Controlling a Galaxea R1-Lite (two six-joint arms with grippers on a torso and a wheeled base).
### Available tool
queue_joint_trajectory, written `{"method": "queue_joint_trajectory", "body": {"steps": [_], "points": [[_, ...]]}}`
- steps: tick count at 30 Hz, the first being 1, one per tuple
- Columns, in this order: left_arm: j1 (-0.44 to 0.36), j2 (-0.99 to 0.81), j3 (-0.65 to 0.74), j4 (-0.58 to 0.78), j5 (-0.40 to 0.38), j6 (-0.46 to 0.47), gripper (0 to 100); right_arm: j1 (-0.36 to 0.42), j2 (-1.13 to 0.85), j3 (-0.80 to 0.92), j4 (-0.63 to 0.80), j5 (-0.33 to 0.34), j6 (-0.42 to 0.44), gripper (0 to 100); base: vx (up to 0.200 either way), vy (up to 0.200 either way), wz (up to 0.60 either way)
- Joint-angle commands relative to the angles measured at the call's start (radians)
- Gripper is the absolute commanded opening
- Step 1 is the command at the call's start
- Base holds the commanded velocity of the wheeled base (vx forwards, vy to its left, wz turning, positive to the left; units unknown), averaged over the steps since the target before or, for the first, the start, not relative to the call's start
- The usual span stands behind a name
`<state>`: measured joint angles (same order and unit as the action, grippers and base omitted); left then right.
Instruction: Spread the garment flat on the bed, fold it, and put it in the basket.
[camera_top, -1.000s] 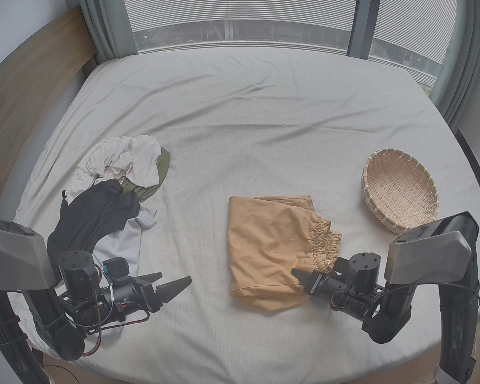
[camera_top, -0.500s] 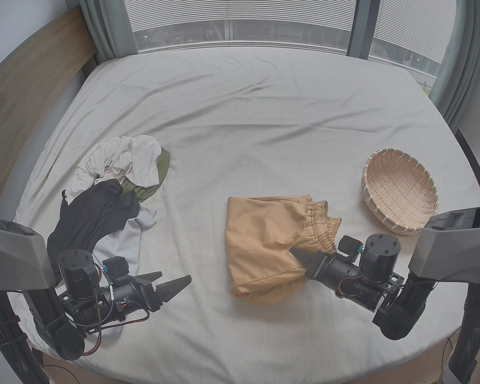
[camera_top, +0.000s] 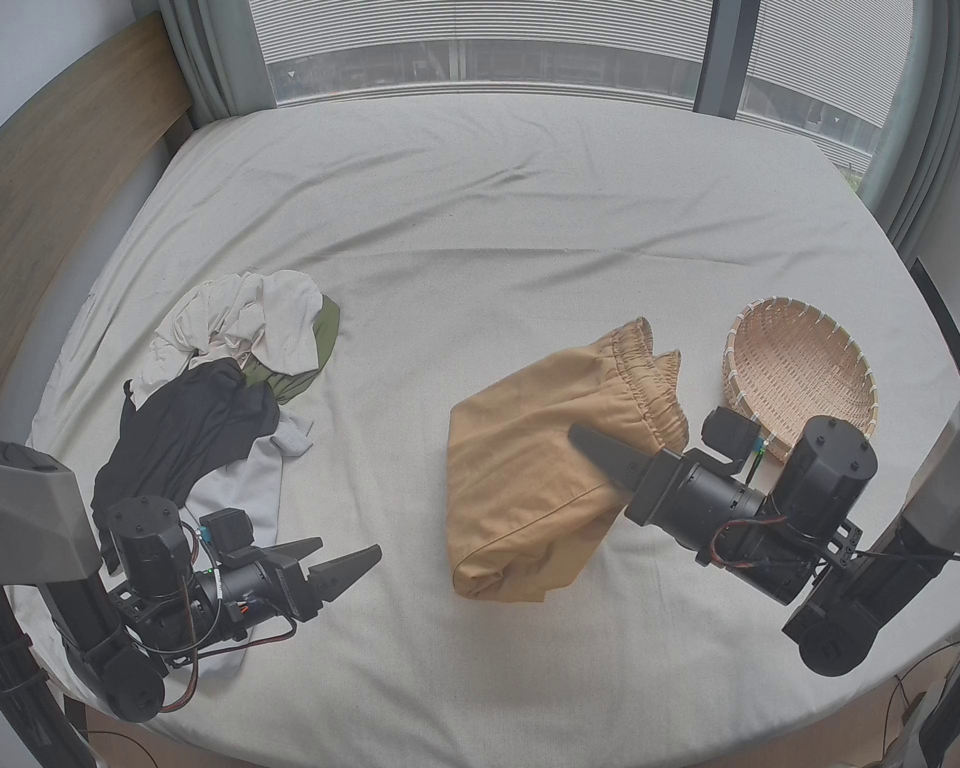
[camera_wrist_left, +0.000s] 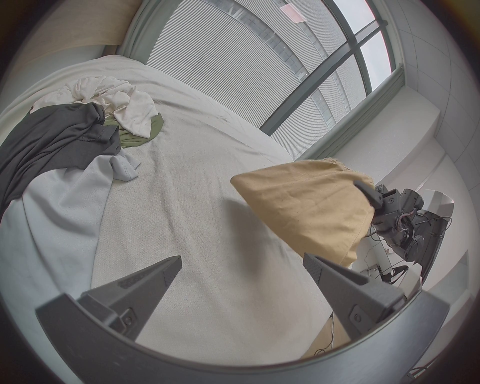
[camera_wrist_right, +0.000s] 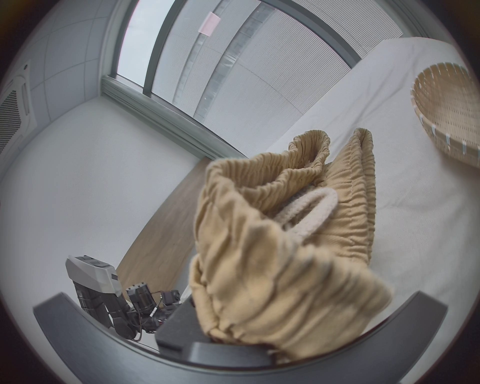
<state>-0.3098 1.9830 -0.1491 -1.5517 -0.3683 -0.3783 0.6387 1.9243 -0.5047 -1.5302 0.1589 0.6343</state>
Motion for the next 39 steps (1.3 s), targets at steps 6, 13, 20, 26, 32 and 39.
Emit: {"method": "queue_joint_trajectory", "body": {"steps": [6, 13, 20, 26, 32, 39], "points": [[0.0, 0.002, 0.01, -0.001, 0.0, -0.001, 100, -0.01, -0.03, -0.021, -0.001, -0.001, -0.007, 0, 0.0, 0.0, 0.0], [0.0, 0.002, 0.01, -0.001, -0.001, -0.001, 100, -0.122, -0.044, -0.117, 0.087, -0.002, -0.084, 0, 0.0, 0.0, 0.0], [0.001, 0.005, 0.013, -0.001, -0.001, -0.001, 100, -0.278, -0.064, -0.236, 0.18, -0.004, -0.137, 0, 0.0, 0.0, 0.0], [0.001, 0.008, 0.019, -0.001, -0.001, -0.002, 100, -0.415, -0.065, -0.311, 0.185, -0.006, -0.143, 0, 0.0, 0.0, 0.0], [0.0, 0.002, 0.022, -0.001, -0.001, -0.004, 100, -0.565, -0.054, -0.341, 0.194, -0.002, -0.188, 0, 0.0, 0.0, 0.0], [-0.002, 0.002, 0.019, -0.001, -0.003, -0.004, 100, -0.708, -0.034, -0.348, 0.196, -0.001, -0.194, 0, 0.0, 0.0, 0.0]]}}
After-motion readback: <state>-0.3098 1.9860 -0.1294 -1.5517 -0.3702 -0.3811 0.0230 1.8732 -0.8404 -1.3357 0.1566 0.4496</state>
